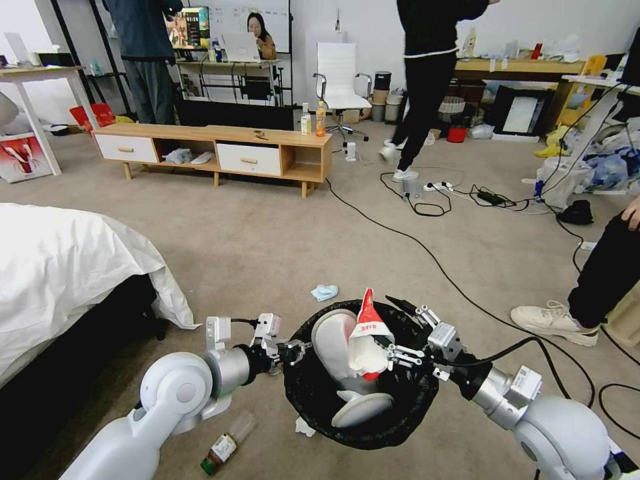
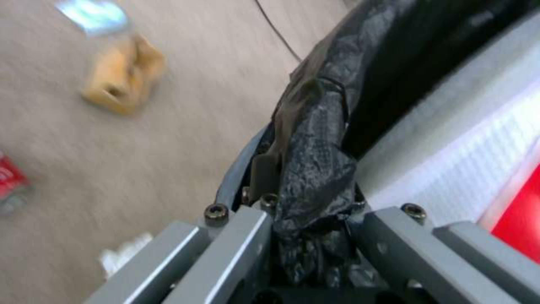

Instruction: Pick up the trash bin and place the garbage on the floor into it.

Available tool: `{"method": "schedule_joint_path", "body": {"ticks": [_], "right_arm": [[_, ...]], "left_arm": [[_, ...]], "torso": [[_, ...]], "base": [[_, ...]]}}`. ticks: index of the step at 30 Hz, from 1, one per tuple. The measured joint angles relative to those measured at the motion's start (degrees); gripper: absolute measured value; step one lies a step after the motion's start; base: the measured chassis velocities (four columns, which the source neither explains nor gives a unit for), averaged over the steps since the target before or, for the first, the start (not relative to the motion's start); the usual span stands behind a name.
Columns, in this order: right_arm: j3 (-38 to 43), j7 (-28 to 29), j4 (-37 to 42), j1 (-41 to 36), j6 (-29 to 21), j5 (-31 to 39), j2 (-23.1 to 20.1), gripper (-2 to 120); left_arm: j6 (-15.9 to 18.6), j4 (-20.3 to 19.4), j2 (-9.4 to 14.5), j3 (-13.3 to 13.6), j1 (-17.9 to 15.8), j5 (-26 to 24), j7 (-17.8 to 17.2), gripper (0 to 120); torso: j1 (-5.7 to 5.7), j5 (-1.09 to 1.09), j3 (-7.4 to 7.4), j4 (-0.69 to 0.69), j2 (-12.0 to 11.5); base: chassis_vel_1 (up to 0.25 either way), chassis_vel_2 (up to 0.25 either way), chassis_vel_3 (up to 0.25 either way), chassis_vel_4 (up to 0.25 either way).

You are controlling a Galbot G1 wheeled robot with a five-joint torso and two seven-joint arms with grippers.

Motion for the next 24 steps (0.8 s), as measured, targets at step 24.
{"method": "schedule_joint_path", "body": {"ticks": [24], "right_arm": [[0.94,0.50,0.68,1.54,1.16,0.62,-0.20,100]], "left_arm": [[-1.05,6.32,-2.19,-6.17,0.28,1.30,-0.44,2]], "torso": [[0.00,-0.01,-0.01,-0.03,0.01]], "base": [[0.000,0.000,0.000,0.000]]}}
